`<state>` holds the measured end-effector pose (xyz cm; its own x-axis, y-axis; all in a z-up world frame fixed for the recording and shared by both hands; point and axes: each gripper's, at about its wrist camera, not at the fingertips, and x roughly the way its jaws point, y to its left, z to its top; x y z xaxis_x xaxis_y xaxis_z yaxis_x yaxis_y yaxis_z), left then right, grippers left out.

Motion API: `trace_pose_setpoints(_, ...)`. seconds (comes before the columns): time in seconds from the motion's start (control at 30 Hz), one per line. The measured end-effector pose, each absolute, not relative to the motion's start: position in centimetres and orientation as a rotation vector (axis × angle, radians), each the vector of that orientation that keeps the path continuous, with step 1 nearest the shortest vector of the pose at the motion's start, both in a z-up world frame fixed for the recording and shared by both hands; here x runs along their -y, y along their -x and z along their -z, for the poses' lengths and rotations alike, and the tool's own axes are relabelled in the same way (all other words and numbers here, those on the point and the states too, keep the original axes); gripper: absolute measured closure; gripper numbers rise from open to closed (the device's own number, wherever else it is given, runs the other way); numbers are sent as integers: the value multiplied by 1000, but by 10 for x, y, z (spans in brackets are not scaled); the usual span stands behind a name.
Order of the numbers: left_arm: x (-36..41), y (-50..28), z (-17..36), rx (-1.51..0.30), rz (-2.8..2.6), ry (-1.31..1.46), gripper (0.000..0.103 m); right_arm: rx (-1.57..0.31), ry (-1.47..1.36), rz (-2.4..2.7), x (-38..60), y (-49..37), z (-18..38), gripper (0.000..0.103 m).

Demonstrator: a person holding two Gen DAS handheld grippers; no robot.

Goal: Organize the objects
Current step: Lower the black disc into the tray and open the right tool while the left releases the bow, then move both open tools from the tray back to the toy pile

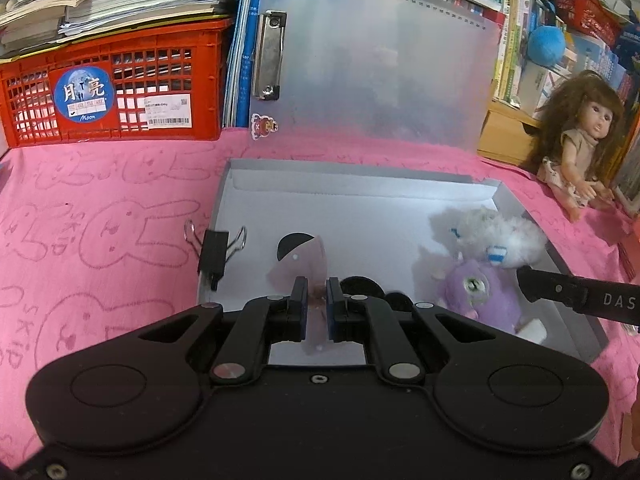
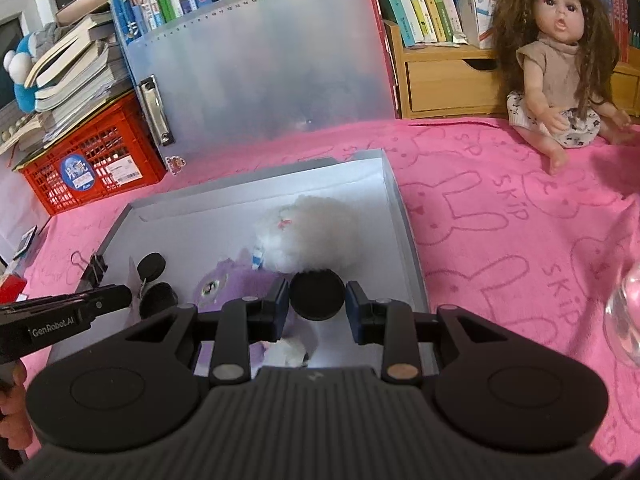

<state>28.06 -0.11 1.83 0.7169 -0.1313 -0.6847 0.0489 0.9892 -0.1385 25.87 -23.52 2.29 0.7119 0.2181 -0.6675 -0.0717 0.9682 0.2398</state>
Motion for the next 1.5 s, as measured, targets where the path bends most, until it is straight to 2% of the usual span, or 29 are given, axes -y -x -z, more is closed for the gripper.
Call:
trace_pose_setpoints(0.13, 0, -287, -19, -766, 93, 127, 93, -780, -232, -163, 237, -267, -23, 67)
trace_pose_setpoints(0.23, -1, -284, -21, -762, 102, 126, 90, -783, -224, -163, 236, -267, -25, 59)
trace_pose_setpoints(0.27, 0, -282, -22, -759, 103, 119, 89, -782, -218, -160, 236, -267, -25, 48)
trace_pose_setpoints(0.33, 0, -279, -23, -755, 103, 108, 79, -775, -217, -161, 236, -265, -27, 45)
trace_pose_setpoints(0.4, 0, -277, -25, -759, 106, 109, 73, -768, -226, -162, 237, -263, -29, 43)
trace_pose_setpoints(0.47, 0, -274, -29, -756, 111, 109, 72, -758, -234, -167, 239, -259, -33, 41)
trace_pose_setpoints(0.53, 0, -271, -34, -751, 120, 112, 67, -750, -237, -175, 240, -255, -37, 39)
trace_pose_setpoints(0.67, 2, -257, -46, -733, 154, 107, 62, -723, -236, -187, 244, -242, -47, 35)
trace_pose_setpoints(0.9, 3, -222, -59, -704, 212, 98, 55, -693, -171, -197, 248, -210, -54, 16)
trace_pose_setpoints(1.07, 5, -194, -63, -684, 247, 73, 51, -668, -127, -208, 250, -188, -56, 9)
trace_pose_setpoints(1.3, 2, -160, -63, -665, 277, 48, 46, -645, -66, -224, 245, -160, -55, 3)
trace_pose_setpoints(1.5, -2, -133, -62, -651, 294, 33, 43, -634, -50, -248, 240, -135, -53, 2)
